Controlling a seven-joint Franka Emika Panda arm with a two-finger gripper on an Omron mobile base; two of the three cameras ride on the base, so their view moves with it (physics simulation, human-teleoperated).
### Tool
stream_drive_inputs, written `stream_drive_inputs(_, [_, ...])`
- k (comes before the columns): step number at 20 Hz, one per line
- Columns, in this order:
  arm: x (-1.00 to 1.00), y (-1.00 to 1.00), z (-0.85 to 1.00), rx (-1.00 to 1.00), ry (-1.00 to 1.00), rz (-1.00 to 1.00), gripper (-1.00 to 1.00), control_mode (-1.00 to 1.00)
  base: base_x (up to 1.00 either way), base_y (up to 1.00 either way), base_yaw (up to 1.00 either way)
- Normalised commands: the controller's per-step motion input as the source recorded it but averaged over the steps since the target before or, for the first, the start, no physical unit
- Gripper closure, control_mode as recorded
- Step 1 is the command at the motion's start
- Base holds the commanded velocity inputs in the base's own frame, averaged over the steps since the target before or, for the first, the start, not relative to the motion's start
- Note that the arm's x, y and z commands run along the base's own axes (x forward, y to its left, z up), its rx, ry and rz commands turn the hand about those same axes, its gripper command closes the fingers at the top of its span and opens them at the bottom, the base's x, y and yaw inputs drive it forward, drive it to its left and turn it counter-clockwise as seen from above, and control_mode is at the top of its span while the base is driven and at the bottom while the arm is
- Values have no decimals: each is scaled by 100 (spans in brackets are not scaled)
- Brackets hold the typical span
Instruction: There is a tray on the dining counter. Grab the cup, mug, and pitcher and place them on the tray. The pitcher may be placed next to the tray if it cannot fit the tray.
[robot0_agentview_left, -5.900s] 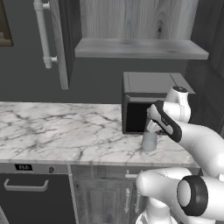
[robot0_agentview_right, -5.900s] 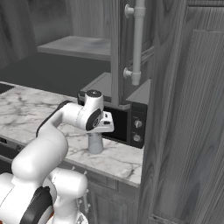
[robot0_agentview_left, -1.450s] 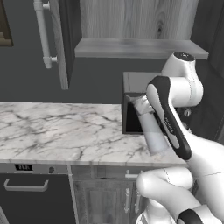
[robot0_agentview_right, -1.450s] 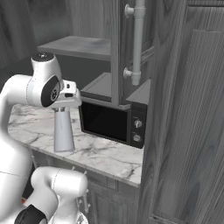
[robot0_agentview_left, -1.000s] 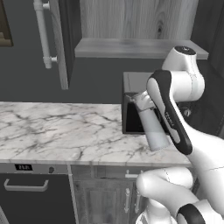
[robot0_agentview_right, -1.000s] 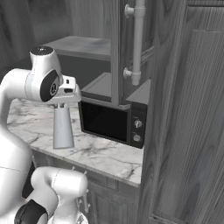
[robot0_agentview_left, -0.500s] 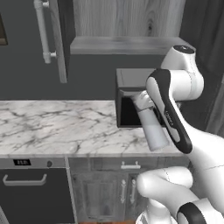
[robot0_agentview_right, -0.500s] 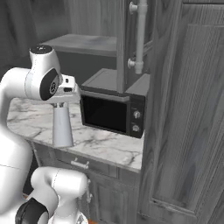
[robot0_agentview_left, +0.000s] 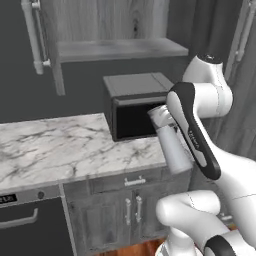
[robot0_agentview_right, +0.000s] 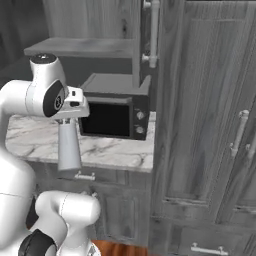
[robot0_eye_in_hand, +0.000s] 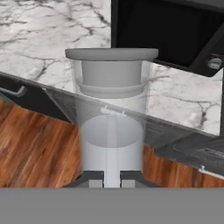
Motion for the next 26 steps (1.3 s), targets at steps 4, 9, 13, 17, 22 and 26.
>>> stream_drive_inputs(4, [0,0,0,0,0,0,100,100,-41,68,-55])
stream_drive_inputs(9, [0,0,0,0,0,0,100,100,-61,45,-67])
stream_drive_inputs(13, [0,0,0,0,0,0,100,100,-58,5,-81])
stream_drive_inputs(17, [0,0,0,0,0,0,100,100,-45,0,-92])
stream_drive_inputs(22, [0,0,0,0,0,0,100,100,-44,-1,-97])
stream_drive_inputs(26, [0,0,0,0,0,0,100,100,-40,-1,-99])
